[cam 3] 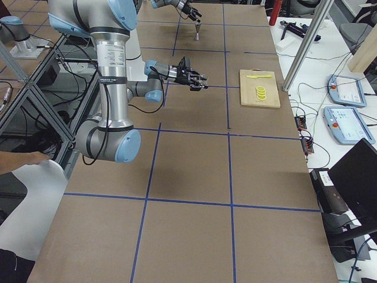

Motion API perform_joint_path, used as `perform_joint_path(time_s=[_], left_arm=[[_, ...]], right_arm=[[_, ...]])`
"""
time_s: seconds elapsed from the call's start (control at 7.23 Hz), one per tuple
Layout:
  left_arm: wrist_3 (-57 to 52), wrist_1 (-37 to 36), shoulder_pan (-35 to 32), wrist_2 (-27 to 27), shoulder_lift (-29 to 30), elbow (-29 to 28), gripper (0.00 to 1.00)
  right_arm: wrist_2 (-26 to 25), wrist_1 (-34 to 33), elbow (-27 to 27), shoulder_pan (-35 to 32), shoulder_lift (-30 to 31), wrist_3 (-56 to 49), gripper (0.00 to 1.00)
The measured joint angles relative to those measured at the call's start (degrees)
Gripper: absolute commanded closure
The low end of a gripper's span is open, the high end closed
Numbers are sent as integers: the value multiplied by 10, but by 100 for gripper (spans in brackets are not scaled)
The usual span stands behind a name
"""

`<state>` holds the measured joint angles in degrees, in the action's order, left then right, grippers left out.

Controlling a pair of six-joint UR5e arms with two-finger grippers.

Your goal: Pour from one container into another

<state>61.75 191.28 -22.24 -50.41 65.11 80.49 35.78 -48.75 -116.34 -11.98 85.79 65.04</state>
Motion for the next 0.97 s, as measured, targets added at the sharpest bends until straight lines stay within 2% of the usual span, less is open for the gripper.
perform_joint_path(time_s=[0.28, 0.55, 0.69, 0.97], left_arm=[[-119, -11, -156, -152, 44, -1, 1], [-207, -66, -282, -309, 94, -1, 0], [-226, -109, -322, -370, 122, -2, 0], [-238, -149, -361, -432, 151, -3, 0]], right_arm=[[2, 0, 15, -1, -8, 0, 100], [2, 1, 35, -1, -11, 7, 100], [0, 3, 43, -2, -9, 16, 100], [-10, 4, 63, -2, -3, 38, 100]])
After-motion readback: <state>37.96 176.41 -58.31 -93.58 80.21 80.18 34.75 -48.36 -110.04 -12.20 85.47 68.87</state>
